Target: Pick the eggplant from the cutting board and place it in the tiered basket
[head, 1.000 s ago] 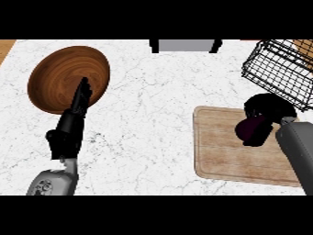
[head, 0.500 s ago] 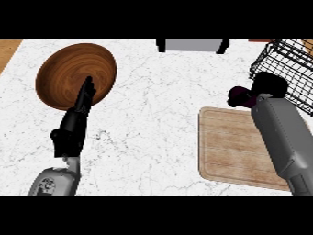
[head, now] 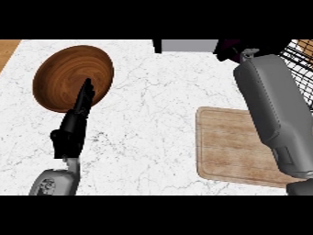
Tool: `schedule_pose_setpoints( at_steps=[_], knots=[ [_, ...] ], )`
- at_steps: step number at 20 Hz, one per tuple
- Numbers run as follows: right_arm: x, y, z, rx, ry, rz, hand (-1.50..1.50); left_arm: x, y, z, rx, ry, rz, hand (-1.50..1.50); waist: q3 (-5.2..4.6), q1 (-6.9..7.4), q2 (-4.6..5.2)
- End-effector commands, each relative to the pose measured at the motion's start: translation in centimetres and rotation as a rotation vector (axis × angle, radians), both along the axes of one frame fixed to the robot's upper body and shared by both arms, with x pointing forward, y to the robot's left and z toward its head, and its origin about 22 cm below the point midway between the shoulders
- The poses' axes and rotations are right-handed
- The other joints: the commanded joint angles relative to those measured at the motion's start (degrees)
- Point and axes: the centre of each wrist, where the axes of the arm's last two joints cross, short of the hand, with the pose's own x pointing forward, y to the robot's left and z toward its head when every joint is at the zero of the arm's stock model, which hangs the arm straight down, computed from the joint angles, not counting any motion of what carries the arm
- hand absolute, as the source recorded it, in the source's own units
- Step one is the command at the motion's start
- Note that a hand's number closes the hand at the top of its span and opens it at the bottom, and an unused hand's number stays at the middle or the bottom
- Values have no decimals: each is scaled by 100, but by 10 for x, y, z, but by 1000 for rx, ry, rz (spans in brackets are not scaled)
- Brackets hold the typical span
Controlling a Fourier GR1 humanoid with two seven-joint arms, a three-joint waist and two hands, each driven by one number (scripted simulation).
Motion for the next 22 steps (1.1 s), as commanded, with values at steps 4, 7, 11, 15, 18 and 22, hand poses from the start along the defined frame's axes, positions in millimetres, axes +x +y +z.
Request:
schedule_pose_setpoints(
  at_steps=[4, 7, 11, 15, 18, 22],
  knots=[
    [-4, 25, 93, -35, -98, -146, 150, 4, -2, 8, -3, 2, 22, 0, 5, -88, -25],
    [-6, 10, 126, -28, -123, -164, 150, -7, 8, 1, 3, -9, 7, 0, 4, -63, -28],
    [-4, -7, 141, 83, -269, -169, 150, 8, 3, 18, -13, 12, 9, 0, 10, -6, 16],
    [0, -21, 143, 169, -339, -161, 150, 9, -13, 2, -8, -7, 2, 0, 8, 3, 46],
    [9, -50, 142, 110, -294, -167, 150, 8, 1, 18, 11, -19, -1, 0, 8, 36, 46],
    [12, -67, 148, 89, -343, -200, 150, 16, -18, 2, -10, -17, -1, 0, 6, 16, 64]
  ],
)
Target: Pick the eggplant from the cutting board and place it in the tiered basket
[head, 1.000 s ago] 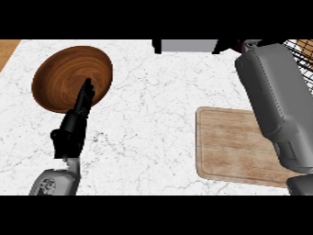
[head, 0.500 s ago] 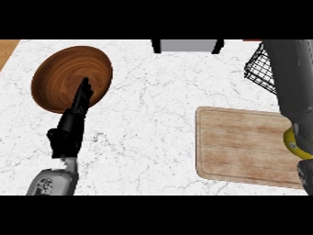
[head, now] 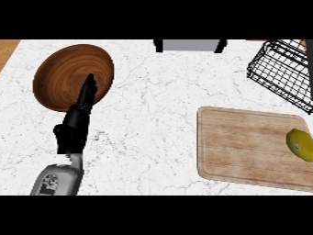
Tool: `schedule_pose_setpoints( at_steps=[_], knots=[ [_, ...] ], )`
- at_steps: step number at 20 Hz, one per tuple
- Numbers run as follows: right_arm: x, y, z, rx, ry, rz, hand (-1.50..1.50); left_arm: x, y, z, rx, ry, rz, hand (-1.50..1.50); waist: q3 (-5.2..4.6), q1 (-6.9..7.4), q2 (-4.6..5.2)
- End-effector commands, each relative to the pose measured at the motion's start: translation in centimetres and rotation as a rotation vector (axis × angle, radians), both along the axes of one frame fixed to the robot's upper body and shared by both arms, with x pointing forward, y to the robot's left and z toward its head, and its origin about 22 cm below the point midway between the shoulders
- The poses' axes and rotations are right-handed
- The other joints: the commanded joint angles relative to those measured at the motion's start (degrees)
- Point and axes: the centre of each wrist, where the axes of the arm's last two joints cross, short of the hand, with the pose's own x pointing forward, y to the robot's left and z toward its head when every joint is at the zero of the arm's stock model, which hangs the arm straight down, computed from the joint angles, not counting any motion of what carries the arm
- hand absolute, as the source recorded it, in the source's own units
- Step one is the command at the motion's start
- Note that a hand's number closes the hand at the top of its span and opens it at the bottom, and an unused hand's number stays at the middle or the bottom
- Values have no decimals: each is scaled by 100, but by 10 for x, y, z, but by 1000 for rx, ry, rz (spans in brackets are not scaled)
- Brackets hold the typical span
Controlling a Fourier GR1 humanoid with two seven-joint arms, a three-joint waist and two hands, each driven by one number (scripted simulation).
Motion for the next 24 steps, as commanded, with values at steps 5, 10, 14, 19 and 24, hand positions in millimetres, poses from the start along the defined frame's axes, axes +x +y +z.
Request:
schedule_pose_setpoints(
  at_steps=[5, 10, 14, 19, 24],
  knots=[
    [10, -62, -17, -40, 32, -136, 150, -8, 13, -1, -4, -1, -18, 0, 0, 96, 30],
    [14, -68, -23, -78, 65, -146, 150, -3, 4, -4, 3, 7, -24, 0, 0, 75, 26],
    [7, -100, -42, -71, 102, -138, 150, -4, 11, 6, 4, 8, -9, 0, 2, 14, -8],
    [2, -120, -54, 195, -105, -243, -150, -9, -6, -6, -13, -11, 1, 0, 8, 60, 25],
    [-3, -125, -80, 232, -244, -159, -150, -8, 10, 0, -10, 5, 16, 0, 5, -50, -27]
  ],
)
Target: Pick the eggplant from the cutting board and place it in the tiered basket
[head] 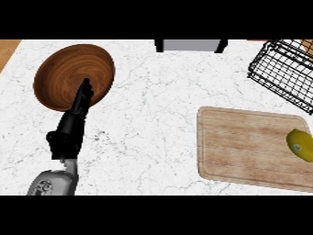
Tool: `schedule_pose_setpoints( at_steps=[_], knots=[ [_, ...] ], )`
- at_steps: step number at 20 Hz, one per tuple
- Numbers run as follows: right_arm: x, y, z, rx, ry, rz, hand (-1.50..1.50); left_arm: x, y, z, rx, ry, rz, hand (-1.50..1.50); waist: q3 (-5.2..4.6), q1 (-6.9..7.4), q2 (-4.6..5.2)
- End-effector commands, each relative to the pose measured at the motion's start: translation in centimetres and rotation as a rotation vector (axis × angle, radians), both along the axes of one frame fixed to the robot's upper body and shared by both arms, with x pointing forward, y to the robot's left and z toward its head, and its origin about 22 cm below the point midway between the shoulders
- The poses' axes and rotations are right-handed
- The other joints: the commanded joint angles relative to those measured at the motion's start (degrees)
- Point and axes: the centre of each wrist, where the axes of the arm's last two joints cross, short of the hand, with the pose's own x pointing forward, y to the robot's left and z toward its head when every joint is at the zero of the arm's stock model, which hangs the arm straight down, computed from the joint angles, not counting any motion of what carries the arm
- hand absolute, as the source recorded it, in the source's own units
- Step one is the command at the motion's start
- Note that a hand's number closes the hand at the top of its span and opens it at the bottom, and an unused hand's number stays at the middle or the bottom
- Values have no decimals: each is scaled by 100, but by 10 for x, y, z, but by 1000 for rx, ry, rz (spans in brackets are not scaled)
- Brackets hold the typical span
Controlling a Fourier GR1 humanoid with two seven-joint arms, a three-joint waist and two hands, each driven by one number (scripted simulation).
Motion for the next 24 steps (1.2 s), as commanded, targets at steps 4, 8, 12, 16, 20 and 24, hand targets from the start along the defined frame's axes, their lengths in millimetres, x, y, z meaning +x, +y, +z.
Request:
schedule_pose_setpoints(
  at_steps=[4, 8, 12, 16, 20, 24],
  knots=[
    [-10, -8, 23, 16, -333, -57, -150, -7, 2, -6, 1, 10, 10, 0, -5, -70, -40],
    [-24, -32, 1, 16, -427, -208, -150, 0, 11, 2, 12, 0, 28, 0, -4, -155, -55],
    [-44, -37, 26, 96, -498, -292, -150, -8, 5, 1, -15, 16, 43, 0, -10, -319, -148],
    [-77, -51, 15, 121, -603, -290, -150, -11, 22, -11, 15, 32, 93, 0, -14, -589, -232],
    [-115, -50, -12, 113, -618, -268, -150, -16, 29, -7, -5, 54, 118, 0, -12, -660, -260],
    [-156, -45, -37, 145, -609, -223, -150, -13, 36, -15, 26, 42, 128, 0, -15, -831, -255]
  ],
)
